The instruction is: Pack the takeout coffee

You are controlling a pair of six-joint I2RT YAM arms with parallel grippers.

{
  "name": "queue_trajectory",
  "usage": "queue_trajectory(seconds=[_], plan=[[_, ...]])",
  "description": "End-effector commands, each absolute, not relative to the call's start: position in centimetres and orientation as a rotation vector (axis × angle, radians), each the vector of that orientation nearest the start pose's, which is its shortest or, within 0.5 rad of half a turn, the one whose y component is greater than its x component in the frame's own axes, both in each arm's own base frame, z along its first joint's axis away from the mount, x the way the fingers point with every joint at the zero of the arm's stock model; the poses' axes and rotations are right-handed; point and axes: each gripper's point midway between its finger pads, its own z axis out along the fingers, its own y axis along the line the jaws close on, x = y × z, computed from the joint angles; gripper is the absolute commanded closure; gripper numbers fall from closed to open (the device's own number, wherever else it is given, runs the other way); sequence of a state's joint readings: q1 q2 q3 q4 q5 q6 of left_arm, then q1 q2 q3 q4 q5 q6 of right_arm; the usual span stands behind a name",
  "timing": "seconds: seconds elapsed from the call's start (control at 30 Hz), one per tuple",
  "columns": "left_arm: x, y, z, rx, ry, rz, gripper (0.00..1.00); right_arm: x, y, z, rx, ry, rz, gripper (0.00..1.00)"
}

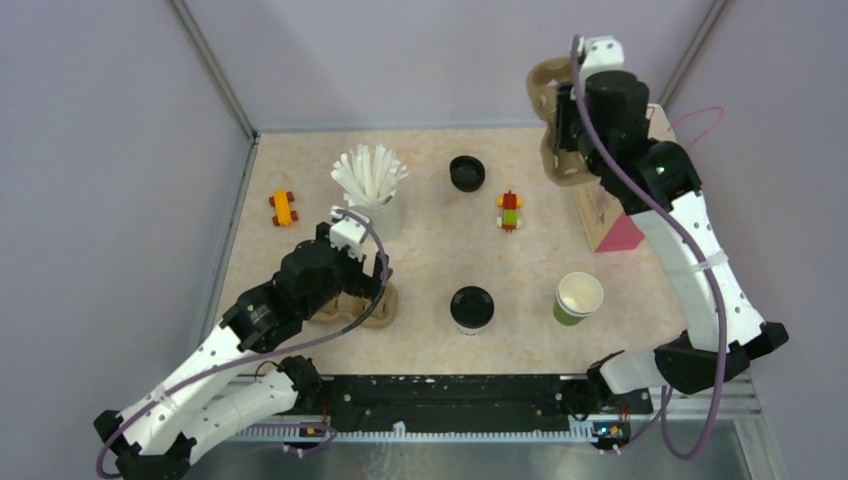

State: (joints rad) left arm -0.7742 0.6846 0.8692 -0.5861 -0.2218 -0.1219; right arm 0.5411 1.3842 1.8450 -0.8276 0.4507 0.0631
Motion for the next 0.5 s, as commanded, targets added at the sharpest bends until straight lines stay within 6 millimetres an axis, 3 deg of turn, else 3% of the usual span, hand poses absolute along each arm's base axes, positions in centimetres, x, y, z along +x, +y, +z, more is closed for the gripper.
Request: queue_trajectory(seconds=[0.0, 0.2, 0.47], plan=[[21.0, -16.7, 25.6, 0.536, 1.844, -0.411, 0.01, 37.0, 6.9, 47.1, -0.051, 1.752, -0.197, 0.69], [21.7, -17.4, 23.9, 0.529, 1.843, -0.415, 0.01, 38.6, 0.5, 51.2, 0.115, 1.605, -0.304, 0.69], [21.3, -17.5, 23.2, 0.548, 1.852, -0.432, 0.01, 39.3, -5.5, 52.5, 0.258, 1.508, -0.542, 0.68]])
